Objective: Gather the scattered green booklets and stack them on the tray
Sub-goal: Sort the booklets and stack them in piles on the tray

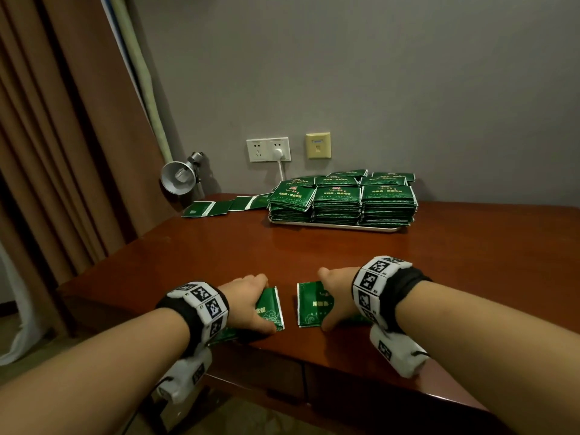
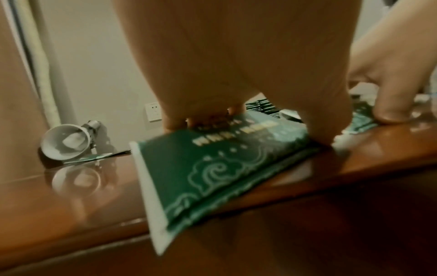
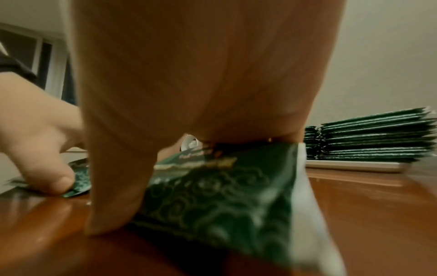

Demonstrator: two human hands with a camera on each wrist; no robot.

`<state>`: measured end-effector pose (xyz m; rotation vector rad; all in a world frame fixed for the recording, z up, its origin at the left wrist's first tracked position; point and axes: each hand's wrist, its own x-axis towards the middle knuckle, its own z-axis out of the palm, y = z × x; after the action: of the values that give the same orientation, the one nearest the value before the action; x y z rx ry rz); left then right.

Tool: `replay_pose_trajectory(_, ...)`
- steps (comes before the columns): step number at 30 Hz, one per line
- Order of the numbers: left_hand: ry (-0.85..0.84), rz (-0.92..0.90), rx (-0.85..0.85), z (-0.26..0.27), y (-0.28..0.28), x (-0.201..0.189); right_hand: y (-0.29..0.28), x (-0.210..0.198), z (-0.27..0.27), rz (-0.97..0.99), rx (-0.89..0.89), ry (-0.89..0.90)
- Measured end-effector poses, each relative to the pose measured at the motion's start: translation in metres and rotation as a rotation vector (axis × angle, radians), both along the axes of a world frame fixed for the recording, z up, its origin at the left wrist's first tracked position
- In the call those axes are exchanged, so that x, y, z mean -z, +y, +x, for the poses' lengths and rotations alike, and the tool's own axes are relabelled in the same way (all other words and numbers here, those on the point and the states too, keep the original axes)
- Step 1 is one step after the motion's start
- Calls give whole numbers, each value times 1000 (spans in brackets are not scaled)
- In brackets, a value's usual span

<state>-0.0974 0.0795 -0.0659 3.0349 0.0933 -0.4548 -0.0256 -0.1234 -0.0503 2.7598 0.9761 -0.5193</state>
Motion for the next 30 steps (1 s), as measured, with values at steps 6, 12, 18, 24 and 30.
replay_pose_trajectory(6, 1, -92, -26, -5, -11, 4, -6, 2, -1, 19, 33, 4)
replay_pose_trajectory(12, -136, -88, 6, 21, -12, -26, -24, -8, 16, 86, 35, -139)
replay_pose_trajectory(18, -189, -52, 94, 73, -24, -72, -35, -33, 52, 153, 48, -215)
replay_pose_trajectory(24, -291, -40, 129, 154, -37, -115, -50, -82, 114, 228, 128, -272)
replay_pose_trajectory(30, -336, -12, 148, 259, -26, -156, -71, -126, 211, 188, 263, -348)
